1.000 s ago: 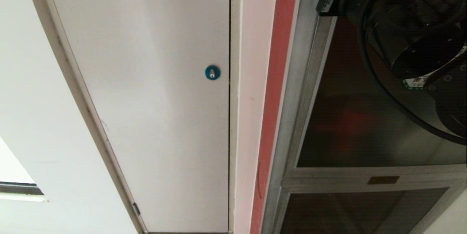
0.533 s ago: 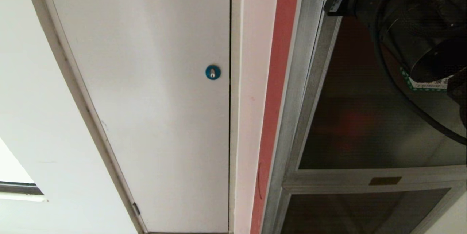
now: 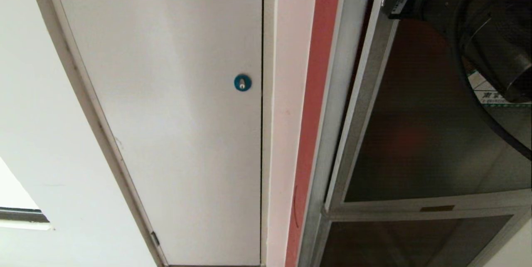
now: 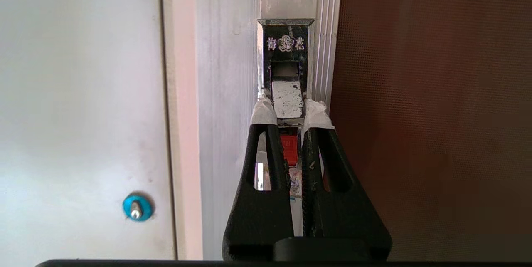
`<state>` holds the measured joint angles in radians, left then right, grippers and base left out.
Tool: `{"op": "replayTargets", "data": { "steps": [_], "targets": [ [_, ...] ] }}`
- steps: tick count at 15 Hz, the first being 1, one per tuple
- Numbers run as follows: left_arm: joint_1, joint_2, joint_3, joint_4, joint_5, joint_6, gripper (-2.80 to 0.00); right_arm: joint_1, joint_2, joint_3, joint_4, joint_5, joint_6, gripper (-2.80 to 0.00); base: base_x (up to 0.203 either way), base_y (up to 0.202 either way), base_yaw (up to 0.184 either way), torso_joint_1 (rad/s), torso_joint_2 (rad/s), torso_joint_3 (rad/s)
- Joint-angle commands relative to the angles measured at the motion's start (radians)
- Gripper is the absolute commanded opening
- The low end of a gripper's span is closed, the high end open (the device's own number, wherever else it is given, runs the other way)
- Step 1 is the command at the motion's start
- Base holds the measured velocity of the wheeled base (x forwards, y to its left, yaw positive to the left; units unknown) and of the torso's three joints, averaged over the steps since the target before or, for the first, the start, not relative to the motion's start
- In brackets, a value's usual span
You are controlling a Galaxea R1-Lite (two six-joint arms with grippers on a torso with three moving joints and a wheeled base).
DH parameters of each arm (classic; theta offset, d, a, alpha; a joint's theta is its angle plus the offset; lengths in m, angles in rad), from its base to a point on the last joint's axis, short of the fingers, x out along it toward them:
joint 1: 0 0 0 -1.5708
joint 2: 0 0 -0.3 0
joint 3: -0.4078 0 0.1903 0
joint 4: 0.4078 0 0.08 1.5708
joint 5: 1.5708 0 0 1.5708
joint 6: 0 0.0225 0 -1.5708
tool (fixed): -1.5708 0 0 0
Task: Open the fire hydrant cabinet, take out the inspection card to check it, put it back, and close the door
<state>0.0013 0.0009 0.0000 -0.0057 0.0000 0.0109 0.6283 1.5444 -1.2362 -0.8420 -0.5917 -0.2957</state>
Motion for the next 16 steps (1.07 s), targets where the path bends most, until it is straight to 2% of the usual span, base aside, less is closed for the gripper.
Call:
{"op": "replayTargets", "data": {
  "steps": [1,13,14,16],
  "targets": [
    [0.000,0.001,0.002,0.000,0.000,0.000,-2.80,0.002,-0.033,0.010,-0.008,-0.005,-0.002,-2.80,0.000,0.000,0.000,0.000,0.00,0.000],
    [0.000,0.001,0.002,-0.001,0.000,0.000,-2.80,0.004,-0.059,0.083,-0.008,-0.005,0.000,-2.80,0.000,0.000,0.000,0.000,0.00,0.000],
    [0.000,0.001,0.002,0.000,0.000,0.000,-2.80,0.004,-0.061,0.083,-0.008,-0.005,-0.002,0.00,0.000,0.000,0.000,0.000,0.00,0.000],
    [0.000,0.001,0.002,0.001,0.000,0.000,-2.80,0.005,-0.064,0.083,-0.006,-0.005,-0.002,0.00,0.000,0.000,0.000,0.000,0.00,0.000]
  ]
}}
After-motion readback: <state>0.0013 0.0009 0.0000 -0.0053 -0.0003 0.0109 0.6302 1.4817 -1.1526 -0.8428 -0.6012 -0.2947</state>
